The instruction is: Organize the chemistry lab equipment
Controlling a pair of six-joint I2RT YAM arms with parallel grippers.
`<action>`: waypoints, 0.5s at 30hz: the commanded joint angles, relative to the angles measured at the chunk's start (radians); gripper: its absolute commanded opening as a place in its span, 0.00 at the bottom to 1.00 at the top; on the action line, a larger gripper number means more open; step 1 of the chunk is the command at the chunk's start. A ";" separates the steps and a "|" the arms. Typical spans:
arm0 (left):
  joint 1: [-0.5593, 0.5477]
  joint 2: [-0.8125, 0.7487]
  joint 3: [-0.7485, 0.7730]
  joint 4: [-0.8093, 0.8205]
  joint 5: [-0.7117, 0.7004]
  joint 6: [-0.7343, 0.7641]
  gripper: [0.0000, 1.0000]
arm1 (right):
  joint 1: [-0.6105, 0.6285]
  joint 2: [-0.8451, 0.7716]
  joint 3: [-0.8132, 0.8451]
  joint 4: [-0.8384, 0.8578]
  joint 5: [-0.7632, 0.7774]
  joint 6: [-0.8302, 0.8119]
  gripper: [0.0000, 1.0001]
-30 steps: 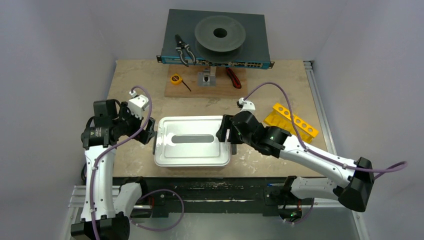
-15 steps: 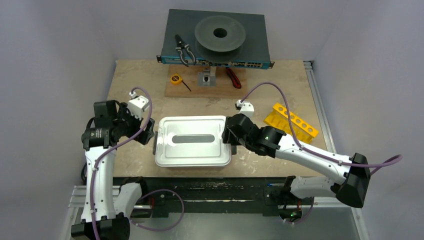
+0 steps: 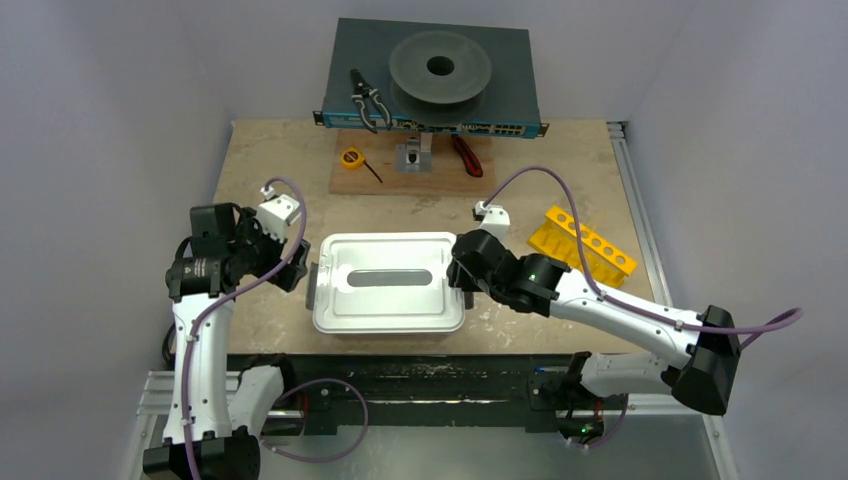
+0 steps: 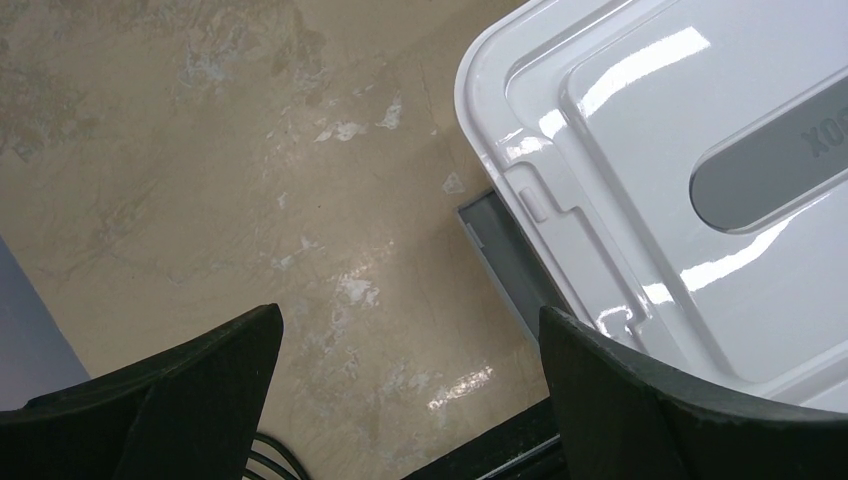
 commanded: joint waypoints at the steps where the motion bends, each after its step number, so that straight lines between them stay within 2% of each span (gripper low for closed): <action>1: -0.006 -0.010 -0.009 0.030 -0.002 0.009 1.00 | 0.000 -0.008 -0.022 -0.050 0.078 0.020 0.33; 7: -0.005 -0.013 -0.009 0.034 -0.003 0.010 1.00 | 0.000 0.007 -0.009 -0.071 0.080 -0.017 0.37; 11: -0.005 -0.015 -0.014 0.036 -0.006 0.013 1.00 | 0.000 0.010 0.030 -0.089 0.073 -0.048 0.54; 15: -0.005 -0.008 -0.004 0.032 0.014 -0.022 1.00 | 0.000 -0.020 0.104 -0.104 0.080 -0.080 0.55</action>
